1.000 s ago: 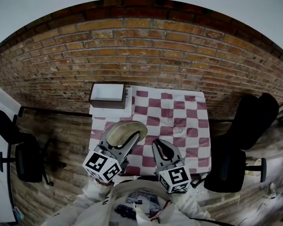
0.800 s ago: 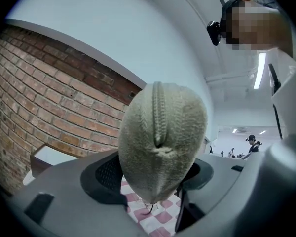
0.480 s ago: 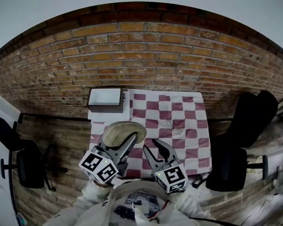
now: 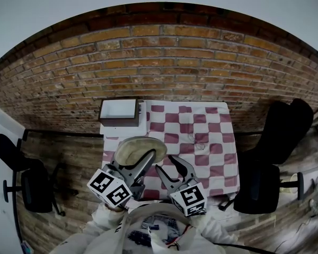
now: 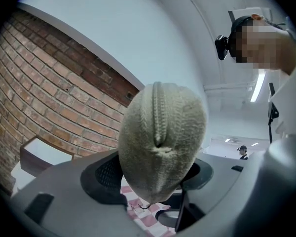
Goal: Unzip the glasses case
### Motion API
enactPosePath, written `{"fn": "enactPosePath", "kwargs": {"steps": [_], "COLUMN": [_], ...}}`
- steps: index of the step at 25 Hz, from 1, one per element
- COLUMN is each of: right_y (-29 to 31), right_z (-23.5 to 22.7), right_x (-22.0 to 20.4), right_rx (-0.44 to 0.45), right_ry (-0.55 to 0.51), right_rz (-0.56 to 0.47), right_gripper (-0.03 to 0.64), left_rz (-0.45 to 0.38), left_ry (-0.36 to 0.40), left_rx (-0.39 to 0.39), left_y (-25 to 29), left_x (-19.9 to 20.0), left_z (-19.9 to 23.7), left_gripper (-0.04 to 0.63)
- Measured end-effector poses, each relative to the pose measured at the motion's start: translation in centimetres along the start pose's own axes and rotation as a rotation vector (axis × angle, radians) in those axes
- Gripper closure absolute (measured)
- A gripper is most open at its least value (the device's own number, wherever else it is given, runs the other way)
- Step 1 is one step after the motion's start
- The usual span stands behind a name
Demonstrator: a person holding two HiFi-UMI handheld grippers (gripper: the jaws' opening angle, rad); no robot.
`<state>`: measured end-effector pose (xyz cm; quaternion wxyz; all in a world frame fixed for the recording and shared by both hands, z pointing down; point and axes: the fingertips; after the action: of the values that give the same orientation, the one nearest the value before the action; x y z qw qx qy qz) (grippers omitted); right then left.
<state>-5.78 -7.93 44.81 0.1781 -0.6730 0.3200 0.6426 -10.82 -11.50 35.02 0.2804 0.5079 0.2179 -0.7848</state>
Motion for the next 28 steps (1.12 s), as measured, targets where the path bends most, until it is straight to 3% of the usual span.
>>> {"fn": "enactPosePath", "kwargs": {"steps": [28], "right_y": [1.0], "right_z": [0.9], "right_x": [-0.5], "right_rx": [0.069], "right_ry": [0.004], "right_rz": [-0.006], "right_gripper": [0.422], "left_rz": [-0.009], "left_ry": [-0.043], "left_rx": [-0.058], "left_y": [0.0], "left_x": [1.1], "left_z": [-1.8], "left_gripper": [0.307]}}
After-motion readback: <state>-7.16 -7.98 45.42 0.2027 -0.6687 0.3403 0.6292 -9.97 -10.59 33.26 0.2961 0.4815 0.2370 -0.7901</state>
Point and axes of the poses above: the fingertips, and each gripper's own axes: y forward along the fingers, z to its left, x out of its top, and after that the axes turned 1 degree about -z, right-handed
